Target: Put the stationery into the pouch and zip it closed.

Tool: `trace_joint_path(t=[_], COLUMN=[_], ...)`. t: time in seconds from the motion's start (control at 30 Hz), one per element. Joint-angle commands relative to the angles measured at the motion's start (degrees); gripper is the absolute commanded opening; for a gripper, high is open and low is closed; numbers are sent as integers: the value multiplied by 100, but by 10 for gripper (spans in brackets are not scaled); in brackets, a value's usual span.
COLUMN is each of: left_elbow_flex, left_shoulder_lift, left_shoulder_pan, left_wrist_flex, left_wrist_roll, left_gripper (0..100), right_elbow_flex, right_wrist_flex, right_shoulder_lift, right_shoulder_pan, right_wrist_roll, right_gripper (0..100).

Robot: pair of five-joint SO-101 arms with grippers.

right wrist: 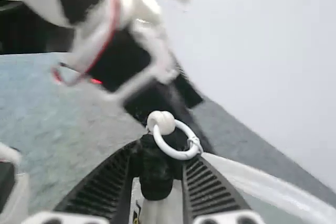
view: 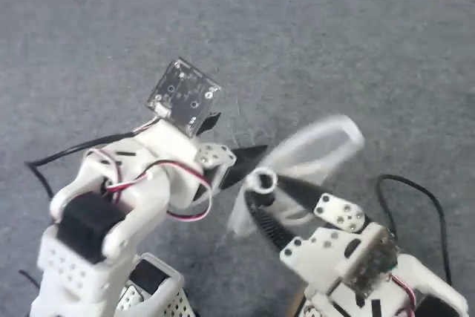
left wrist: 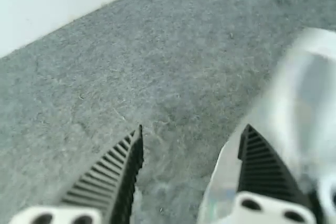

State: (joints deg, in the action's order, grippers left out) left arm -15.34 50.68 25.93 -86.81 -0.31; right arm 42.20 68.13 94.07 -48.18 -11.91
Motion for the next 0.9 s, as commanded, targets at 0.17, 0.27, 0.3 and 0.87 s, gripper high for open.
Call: trace_joint_path(t=[0.17,0.27,0.3,0.87], left_elbow_flex=[963,998,971,-444], left_shoulder_lift=[62,369,457,695], left_shoulder_pan=[44,79,79,774], left_wrist_flex=[-1002,-1143,-1152,-431], left_wrist_roll=[-387,-352,-343,-141], left_gripper=[280,306,315,331], right_elbow_flex=[-378,-378,-378,-378], right_wrist_flex=[-4,-13,-40,48], right_shoulder_lift=[92,92,101,101], right_shoulder_pan=[910,919,919,945], right_wrist_roll=[-123,-123,-114,-97], right_gripper=[6,6,6,6])
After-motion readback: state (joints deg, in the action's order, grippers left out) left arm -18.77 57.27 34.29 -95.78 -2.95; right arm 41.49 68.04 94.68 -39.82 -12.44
